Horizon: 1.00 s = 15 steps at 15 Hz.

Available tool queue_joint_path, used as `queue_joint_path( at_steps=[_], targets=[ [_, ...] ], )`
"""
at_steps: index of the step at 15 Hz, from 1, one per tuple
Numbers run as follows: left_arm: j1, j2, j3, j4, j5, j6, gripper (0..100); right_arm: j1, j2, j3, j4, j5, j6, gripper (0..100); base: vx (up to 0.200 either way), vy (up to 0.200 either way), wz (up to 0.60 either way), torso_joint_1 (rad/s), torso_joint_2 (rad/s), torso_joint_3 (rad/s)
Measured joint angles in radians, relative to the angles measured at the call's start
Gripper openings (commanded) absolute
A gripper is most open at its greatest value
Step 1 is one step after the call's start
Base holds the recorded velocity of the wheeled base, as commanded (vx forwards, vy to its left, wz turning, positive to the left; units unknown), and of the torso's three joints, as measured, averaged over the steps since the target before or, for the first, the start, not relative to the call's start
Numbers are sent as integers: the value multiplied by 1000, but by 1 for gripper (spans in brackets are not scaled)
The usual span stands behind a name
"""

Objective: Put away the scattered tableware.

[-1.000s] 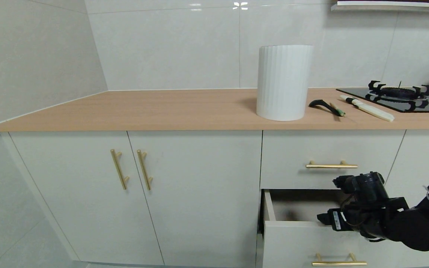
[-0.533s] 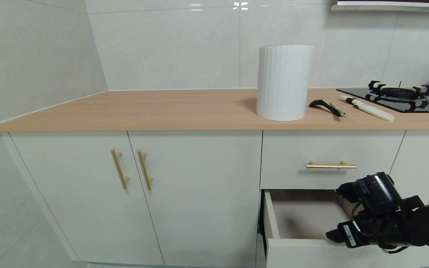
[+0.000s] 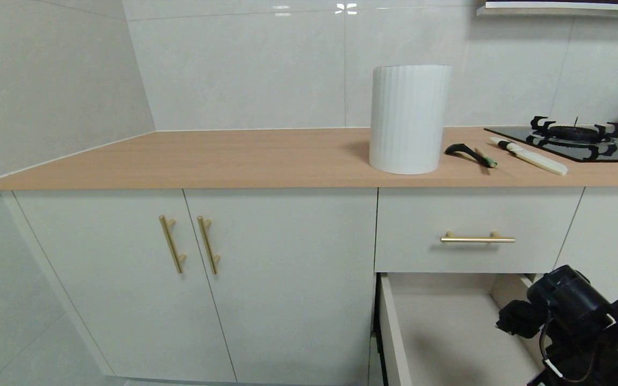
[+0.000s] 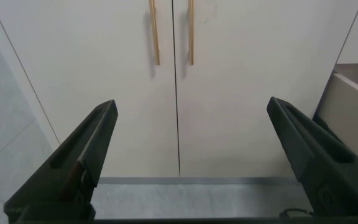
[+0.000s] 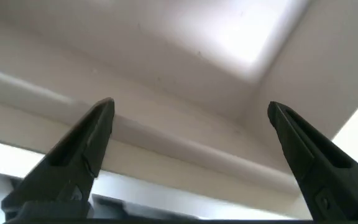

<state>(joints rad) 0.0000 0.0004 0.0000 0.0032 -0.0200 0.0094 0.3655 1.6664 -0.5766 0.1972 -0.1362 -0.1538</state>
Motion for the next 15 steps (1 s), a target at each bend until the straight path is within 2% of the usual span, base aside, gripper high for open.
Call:
queue_joint_path(
  at_steps=[1, 6, 9, 15],
  targets=[
    [0, 0, 0, 0, 0, 0, 100, 5, -16, -13, 3, 0, 23, 100, 0, 0, 0, 0, 0, 0],
    [0, 0, 0, 0, 0, 0, 100, 8, -50, -149, -2, 14, 335, 100, 0, 0, 0, 0, 0, 0],
    [0, 0, 0, 0, 0, 0, 100, 8, -86, -191, -8, 53, 373, 100, 0, 0, 0, 0, 0, 0],
    [0, 0, 0, 0, 0, 0, 100, 2, -157, -203, -88, 56, 395, 100, 0, 0, 0, 0, 0, 0]
  ],
)
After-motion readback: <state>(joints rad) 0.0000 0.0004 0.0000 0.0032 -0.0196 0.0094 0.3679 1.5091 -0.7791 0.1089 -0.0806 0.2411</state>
